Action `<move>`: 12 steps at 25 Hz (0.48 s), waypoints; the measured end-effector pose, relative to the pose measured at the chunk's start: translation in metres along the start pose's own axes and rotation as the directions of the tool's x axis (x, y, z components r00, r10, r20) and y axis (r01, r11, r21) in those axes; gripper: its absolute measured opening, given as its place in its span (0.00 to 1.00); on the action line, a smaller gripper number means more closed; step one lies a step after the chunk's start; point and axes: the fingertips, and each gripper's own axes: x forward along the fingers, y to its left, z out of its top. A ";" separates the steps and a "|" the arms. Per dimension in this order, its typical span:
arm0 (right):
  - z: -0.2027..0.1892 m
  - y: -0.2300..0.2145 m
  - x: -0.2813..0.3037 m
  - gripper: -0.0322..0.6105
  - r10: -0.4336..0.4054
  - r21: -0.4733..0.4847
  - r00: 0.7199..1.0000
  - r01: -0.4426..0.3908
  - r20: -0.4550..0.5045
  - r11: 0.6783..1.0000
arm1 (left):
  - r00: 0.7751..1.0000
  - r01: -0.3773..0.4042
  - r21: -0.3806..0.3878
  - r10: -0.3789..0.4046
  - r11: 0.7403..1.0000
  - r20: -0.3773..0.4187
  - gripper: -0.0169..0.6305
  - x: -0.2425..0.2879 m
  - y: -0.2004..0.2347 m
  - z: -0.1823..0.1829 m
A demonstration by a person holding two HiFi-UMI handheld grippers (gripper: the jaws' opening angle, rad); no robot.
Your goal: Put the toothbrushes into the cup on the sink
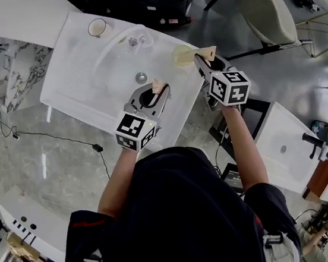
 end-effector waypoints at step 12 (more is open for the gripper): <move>-0.007 0.008 -0.016 0.26 -0.017 0.010 1.000 0.017 0.015 1.000 | 1.000 0.012 0.015 -0.013 1.000 0.006 0.08 -0.014 -0.008 -0.004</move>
